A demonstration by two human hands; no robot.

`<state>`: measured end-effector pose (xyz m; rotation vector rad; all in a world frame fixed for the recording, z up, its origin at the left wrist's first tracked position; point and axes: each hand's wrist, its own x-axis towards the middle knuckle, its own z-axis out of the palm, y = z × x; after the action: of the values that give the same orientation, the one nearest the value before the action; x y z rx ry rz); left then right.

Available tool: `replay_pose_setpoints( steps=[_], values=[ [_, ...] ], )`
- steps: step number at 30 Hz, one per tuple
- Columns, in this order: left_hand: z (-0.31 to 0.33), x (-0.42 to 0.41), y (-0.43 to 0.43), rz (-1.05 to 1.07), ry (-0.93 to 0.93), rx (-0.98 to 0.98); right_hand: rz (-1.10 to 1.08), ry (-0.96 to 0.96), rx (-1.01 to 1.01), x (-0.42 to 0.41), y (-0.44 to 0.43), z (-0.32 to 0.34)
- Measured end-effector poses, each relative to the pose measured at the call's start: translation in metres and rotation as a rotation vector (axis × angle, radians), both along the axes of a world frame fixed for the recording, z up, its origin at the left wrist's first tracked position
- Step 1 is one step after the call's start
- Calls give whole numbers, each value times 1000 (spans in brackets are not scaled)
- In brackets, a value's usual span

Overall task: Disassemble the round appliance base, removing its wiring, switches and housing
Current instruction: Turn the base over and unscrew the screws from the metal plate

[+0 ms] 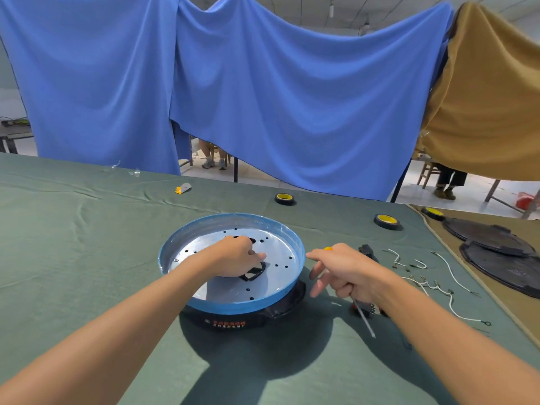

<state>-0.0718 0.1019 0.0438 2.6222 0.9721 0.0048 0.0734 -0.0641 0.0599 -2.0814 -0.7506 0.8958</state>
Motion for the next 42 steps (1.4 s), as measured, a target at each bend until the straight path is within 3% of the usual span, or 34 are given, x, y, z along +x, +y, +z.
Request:
replay_pose_setpoints(
  steps=[8,13,21,28,36,42],
  values=[
    [1,-12,-8,-23,18,38,-111,289,196,-38,-14,-16],
    [6,-9,-15,-52,61,47,-102,121,210,-49,-9,-26],
    [13,-3,-24,-111,120,13,-191,136,288,-20,10,-23],
    [11,1,-20,-94,16,80,-27,94,66,-26,-2,-10],
    [22,3,-25,-91,39,53,-123,111,233,-19,14,-15],
    [20,3,-26,-66,30,23,-30,-64,54,-22,9,1]
  ],
)
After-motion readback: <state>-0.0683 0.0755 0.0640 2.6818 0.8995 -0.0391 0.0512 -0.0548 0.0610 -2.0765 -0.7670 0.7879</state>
